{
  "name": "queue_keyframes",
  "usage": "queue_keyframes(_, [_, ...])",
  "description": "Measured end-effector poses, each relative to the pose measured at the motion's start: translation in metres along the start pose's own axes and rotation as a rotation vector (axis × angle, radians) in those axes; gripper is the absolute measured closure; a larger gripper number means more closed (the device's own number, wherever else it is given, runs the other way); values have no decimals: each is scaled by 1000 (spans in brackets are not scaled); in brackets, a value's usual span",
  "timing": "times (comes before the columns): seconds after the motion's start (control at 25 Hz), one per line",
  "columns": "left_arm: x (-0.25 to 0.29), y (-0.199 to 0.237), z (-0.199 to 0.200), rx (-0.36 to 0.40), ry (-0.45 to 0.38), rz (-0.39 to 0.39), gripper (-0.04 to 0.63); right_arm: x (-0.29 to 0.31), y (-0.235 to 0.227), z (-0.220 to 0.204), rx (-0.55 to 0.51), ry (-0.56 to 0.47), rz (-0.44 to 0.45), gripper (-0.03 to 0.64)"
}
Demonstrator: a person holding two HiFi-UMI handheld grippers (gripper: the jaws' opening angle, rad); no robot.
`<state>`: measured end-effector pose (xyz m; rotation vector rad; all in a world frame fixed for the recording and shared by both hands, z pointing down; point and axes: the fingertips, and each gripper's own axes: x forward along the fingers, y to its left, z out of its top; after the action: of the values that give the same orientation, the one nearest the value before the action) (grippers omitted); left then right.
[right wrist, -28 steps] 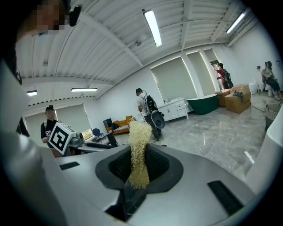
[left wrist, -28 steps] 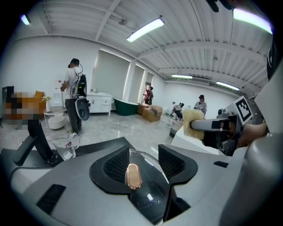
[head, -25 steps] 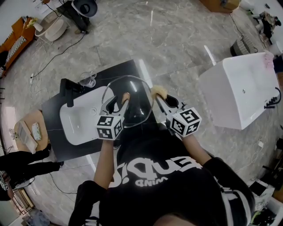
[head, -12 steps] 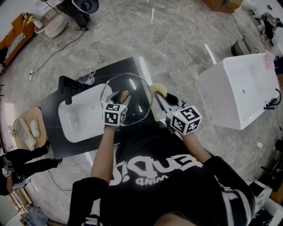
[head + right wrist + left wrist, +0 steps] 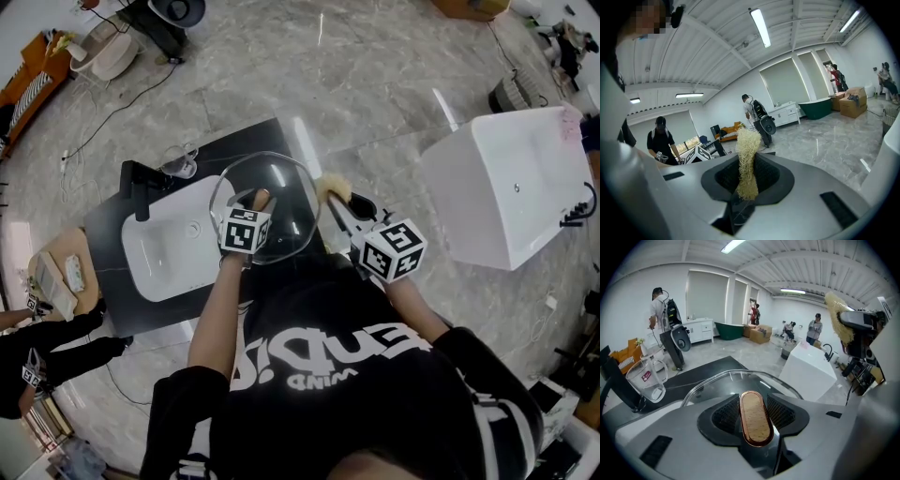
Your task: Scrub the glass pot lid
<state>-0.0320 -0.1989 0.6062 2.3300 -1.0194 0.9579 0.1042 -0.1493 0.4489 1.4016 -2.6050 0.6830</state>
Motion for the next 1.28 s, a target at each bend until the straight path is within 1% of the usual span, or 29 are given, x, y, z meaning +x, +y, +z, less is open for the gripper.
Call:
queue_keyframes(0.2, [0, 1, -1, -21, 6, -15, 400, 3, 0, -11, -14, 39, 15, 569])
queue_keyframes(0.36, [0, 0, -1, -27, 12, -18, 402, 7, 6, -30, -33, 116, 55, 569])
queue_keyframes(0.48, [1, -1, 0, -28, 21, -30, 403, 14, 15, -52, -41, 207, 101, 569])
queue_keyframes(0.56, [1, 0, -1, -30, 25, -37, 403, 20, 27, -70, -48, 279, 149, 569])
queue_keyframes(0.68, [0, 0, -1, -32, 27, -41, 405, 27, 46, -93, -81, 376, 221, 569])
queue_keyframes(0.8, [0, -2, -1, -40, 41, -49, 405, 36, 58, -115, -105, 467, 266, 569])
queue_keyframes(1.0, [1, -2, -2, -34, 61, -52, 407, 63, 67, -150, -108, 571, 284, 571])
queue_keyframes(1.28, [1, -3, -1, -48, 61, -51, 407, 85, 79, -175, -149, 635, 306, 569])
